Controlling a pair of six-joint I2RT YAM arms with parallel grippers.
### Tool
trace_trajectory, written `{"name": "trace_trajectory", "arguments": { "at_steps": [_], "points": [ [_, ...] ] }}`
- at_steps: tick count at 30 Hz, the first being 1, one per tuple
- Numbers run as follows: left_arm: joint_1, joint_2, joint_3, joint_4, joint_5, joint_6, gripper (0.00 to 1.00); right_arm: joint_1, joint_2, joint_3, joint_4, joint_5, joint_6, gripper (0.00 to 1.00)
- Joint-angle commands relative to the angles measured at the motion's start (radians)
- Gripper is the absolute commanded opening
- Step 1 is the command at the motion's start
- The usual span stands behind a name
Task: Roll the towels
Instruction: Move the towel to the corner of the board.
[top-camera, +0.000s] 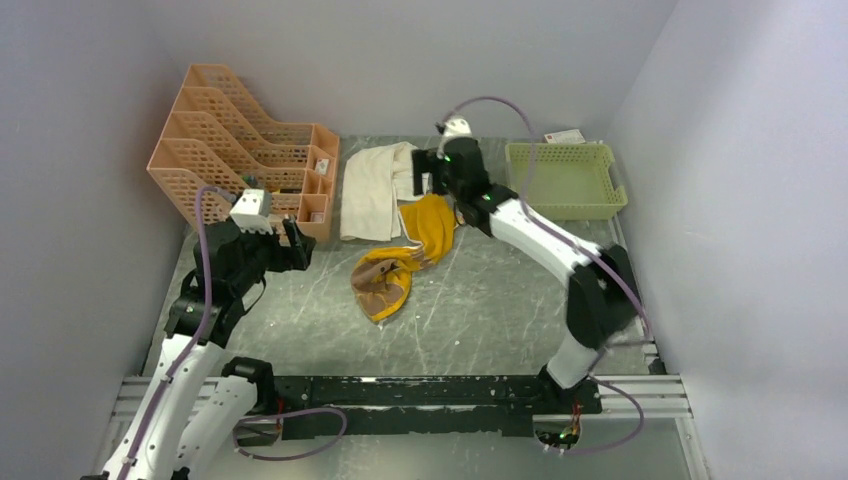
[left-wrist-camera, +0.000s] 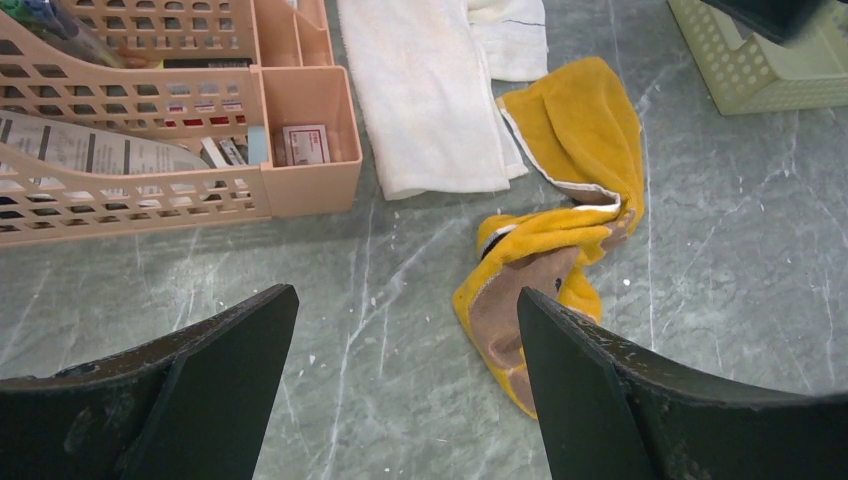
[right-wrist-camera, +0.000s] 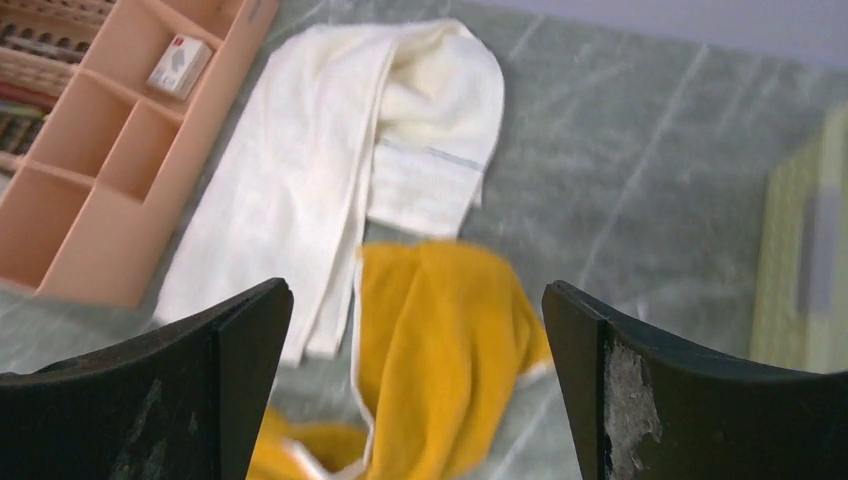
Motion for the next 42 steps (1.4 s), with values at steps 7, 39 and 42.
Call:
{"name": "trace_trajectory", "arguments": {
  "at_steps": [7, 39, 42],
  "points": [
    [-0.001, 0.007, -0.007, -0.020, 0.039, -0.001, 0.94, 0.008, 0.706, 0.710, -0.205, -0.191, -0.186, 1.00],
    [-0.001, 0.054, -0.014, -0.029, 0.035, -0.004, 0.94, -0.319, 0.501, 0.531, 0.078, -0.388, -0.019, 0.00],
    [-0.001, 0.054, -0.016, -0.028, 0.040, -0.004, 0.94, -0.358, 0.467, 0.476, 0.098, -0.347, -0.035, 0.00]
  ]
}}
